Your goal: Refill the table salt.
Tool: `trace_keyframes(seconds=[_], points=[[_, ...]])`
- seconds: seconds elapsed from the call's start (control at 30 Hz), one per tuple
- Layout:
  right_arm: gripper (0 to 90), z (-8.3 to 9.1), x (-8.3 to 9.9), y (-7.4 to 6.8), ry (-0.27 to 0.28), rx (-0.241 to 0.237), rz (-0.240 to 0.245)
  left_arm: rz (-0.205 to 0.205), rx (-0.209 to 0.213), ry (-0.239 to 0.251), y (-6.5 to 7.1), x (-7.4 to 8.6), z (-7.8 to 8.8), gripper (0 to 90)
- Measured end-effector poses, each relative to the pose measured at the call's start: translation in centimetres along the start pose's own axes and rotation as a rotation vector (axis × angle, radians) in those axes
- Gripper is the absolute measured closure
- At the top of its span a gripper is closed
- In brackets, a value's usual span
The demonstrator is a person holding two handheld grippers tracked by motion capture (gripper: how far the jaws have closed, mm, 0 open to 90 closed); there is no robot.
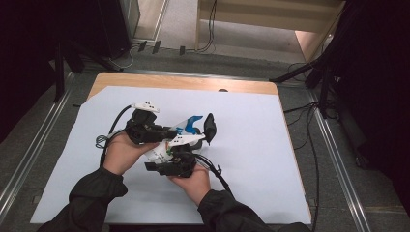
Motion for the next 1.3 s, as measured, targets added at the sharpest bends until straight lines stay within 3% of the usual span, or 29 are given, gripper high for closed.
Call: trace_keyframes(seconds=[0.5,1.07,1.3], points=[[57.9,0.03,0.01,0.04,-0.001,0.000,-0.004,-0.002,0.000,-0.002,0.02,-0.01,-0.08,82.0],[56.4,-0.23,0.19,0.01,-0.007,0.025,0.026,0.012,0.004,0.004,0.16,-0.15,-0.20,82.0],[59.5,-0.14,0.09,0.08,-0.003,0.024,0.017,0.015,0.005,0.009,0.24,-0.20,-0.12,81.4]])
Point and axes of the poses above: each handheld gripper's, and its own axes: z roughly backward along the jaws, x roughly out of its underside, y roughly to its right, the point moved 6 cm from there along -z, roughly forward along the jaws
